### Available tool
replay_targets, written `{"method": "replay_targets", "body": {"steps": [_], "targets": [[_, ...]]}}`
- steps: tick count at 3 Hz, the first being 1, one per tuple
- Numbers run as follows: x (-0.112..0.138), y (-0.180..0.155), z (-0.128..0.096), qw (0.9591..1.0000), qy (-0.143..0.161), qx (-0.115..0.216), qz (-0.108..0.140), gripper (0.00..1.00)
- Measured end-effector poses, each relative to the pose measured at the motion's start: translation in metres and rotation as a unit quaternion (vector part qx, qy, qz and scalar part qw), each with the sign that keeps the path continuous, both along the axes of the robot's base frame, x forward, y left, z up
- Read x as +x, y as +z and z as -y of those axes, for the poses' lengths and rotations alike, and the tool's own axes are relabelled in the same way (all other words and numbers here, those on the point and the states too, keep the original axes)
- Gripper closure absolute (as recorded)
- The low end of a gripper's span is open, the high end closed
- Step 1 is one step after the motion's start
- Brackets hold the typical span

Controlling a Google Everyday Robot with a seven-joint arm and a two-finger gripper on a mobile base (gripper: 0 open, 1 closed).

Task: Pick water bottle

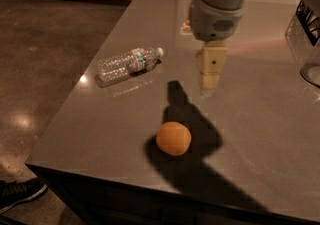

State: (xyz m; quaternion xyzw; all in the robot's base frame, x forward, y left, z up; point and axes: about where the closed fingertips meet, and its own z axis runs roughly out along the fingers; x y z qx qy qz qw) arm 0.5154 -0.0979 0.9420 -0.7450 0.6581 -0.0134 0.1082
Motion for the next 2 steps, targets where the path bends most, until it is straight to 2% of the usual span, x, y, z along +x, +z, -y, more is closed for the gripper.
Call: {"method": "replay_targets", "body": {"steps": [2], "targets": [[0.044,-0.020,-0.077,0.9986,0.052,-0.008,-0.005,0.00]]}}
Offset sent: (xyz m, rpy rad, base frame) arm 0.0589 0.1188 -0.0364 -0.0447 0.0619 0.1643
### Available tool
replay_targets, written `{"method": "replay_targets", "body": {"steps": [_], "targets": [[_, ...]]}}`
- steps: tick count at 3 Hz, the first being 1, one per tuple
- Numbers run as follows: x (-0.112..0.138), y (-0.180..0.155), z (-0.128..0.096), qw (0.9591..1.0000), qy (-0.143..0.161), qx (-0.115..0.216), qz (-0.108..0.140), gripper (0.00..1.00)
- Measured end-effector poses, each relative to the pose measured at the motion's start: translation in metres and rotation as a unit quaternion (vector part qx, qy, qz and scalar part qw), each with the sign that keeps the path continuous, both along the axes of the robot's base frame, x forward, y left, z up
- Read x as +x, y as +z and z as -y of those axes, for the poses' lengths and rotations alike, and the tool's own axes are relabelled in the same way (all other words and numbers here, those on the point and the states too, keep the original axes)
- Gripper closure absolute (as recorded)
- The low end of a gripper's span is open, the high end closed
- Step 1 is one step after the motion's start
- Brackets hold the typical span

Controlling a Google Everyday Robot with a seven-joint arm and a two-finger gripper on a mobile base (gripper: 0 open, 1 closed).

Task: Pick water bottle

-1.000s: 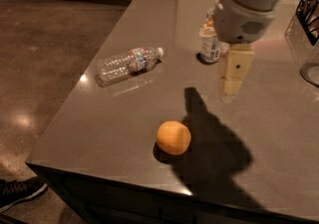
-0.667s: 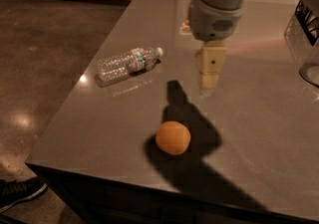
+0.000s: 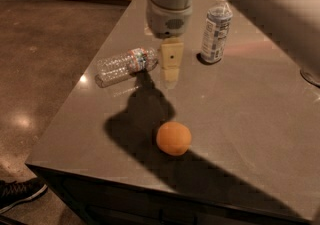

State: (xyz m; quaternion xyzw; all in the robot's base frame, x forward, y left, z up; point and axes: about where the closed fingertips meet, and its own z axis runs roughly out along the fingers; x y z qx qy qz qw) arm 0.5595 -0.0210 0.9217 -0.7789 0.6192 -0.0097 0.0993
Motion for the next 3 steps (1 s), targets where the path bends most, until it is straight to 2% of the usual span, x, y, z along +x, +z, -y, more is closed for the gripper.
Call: {"method": "replay_targets", "body": {"steps": [1,2,3], "targets": [[0.017,-0.017,-0.034,0.9998,0.017,-0.001,-0.008,0.00],[0.039,-0.032,-0.056,0.9996,0.024,-0.006,-0.014,0.00],[0.059,-0.042,-0.070,0.9994,0.026,-0.014,-0.019,0.00]]}}
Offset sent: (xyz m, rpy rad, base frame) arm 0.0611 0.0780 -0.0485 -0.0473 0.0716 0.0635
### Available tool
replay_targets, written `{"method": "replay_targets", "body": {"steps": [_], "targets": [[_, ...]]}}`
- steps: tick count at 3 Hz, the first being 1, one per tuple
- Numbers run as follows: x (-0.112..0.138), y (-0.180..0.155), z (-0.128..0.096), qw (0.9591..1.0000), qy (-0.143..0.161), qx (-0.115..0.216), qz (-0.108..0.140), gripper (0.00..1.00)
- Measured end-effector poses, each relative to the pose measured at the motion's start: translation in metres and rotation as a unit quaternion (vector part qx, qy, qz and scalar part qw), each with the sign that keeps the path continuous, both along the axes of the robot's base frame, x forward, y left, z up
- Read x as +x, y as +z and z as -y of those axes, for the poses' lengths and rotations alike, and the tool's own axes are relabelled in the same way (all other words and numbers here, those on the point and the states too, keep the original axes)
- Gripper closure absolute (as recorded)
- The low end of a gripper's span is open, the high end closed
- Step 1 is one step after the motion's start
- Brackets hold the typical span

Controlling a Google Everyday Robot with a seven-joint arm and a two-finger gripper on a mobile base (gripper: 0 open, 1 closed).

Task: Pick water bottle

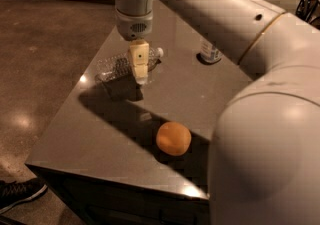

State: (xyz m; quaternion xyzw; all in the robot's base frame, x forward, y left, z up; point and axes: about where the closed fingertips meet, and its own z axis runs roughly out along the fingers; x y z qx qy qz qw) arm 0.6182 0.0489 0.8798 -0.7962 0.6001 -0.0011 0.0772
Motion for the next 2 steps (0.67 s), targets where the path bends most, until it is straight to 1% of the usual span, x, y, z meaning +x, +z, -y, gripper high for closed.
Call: {"method": "replay_targets", "body": {"steps": [1,2], "targets": [[0.0134,-0.0078,-0.0062,0.9998,-0.001,-0.018,0.003,0.00],[0.0186,-0.0150,-0.0080,0.9996,-0.004,-0.026,-0.010,0.16]]}}
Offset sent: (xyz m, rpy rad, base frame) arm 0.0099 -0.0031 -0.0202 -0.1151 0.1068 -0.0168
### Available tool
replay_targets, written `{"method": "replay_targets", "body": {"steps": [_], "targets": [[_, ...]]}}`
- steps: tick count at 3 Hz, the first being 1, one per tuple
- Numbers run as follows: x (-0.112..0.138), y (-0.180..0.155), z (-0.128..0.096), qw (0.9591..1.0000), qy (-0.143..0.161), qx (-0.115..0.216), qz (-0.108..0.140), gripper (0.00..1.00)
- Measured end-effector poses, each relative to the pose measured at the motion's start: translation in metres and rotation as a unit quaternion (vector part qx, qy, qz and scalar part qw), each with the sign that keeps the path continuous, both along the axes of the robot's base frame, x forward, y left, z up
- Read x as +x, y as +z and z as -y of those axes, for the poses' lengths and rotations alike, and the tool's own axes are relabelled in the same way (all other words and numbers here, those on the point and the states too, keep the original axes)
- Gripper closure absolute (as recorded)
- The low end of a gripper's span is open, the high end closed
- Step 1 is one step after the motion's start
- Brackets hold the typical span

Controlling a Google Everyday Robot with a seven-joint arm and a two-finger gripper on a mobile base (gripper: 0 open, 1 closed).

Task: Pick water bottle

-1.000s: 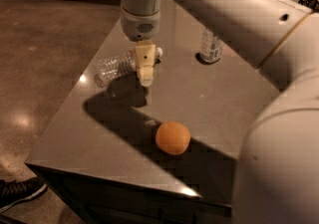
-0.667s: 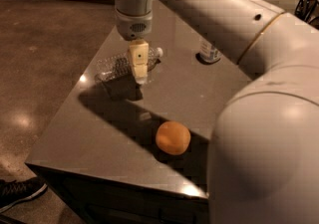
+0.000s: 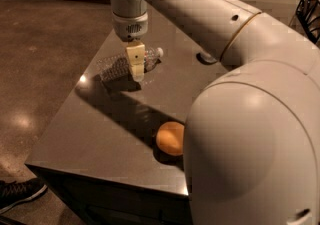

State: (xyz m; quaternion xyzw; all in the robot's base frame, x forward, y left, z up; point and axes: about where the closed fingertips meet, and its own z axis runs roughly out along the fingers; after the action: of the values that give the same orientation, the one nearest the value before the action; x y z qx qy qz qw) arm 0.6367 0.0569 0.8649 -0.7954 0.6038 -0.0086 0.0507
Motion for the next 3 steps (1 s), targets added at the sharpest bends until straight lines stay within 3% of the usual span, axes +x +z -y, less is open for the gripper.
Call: {"method": "replay_targets", "body": {"steps": [2,3], "targets": [[0.003,0.000,0.001,1.0000,-0.001,-0.001,-0.007,0.63],[-0.005,0.020,0.002,0.9999,0.008,0.011,0.003,0.86]]}}
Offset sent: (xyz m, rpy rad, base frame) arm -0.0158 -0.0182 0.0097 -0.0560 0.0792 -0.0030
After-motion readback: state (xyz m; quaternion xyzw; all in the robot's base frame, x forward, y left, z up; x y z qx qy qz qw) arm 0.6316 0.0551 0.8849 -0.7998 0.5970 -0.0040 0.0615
